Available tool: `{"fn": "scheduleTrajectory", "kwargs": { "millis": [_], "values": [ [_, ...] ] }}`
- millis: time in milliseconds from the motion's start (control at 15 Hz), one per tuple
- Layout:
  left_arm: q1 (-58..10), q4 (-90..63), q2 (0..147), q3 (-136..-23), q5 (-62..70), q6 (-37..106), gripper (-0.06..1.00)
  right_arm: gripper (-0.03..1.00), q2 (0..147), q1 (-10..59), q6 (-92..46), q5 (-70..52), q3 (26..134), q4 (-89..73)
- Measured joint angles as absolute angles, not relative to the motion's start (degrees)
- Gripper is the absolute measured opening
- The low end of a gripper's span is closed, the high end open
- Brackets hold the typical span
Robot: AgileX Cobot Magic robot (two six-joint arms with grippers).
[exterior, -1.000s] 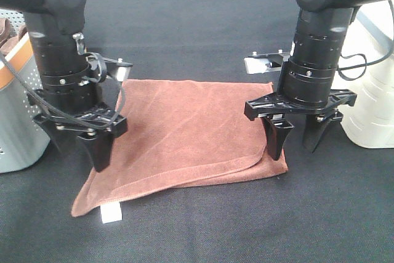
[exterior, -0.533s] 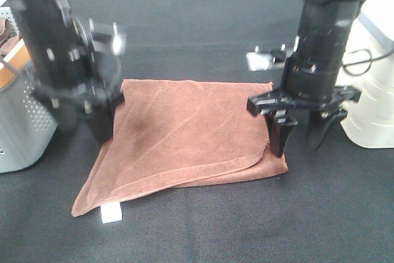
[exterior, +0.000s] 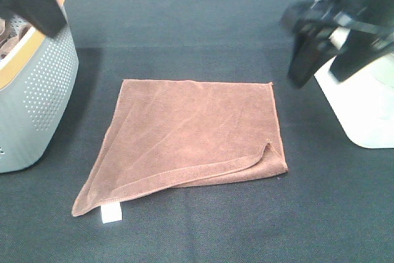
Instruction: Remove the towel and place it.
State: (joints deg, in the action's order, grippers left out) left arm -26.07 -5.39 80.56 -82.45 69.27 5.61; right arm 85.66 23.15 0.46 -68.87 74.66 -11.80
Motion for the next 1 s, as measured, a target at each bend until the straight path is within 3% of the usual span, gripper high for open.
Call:
{"fn": "scheduleTrajectory", "kwargs": {
  "millis": [200,600,1000],
  "values": [
    [-26.1,-5.3,71.8,-77.9,69.3,4.6,0.69,0.61,76.8,23.1,-0.6,-69.4,70.8,-11.9],
    [-26.1,-3.7,54.5,-55.9,69.0,1.3,0.69,0.61,59.9,23.1,-1.5,-69.3,53.2,-10.4],
    [-26.1,-3.4,30.9,-34.4,67.3,1.0,0.69,0.61,29.2,23.1,-1.7,-69.0,34.2,-4.2]
  ]
}}
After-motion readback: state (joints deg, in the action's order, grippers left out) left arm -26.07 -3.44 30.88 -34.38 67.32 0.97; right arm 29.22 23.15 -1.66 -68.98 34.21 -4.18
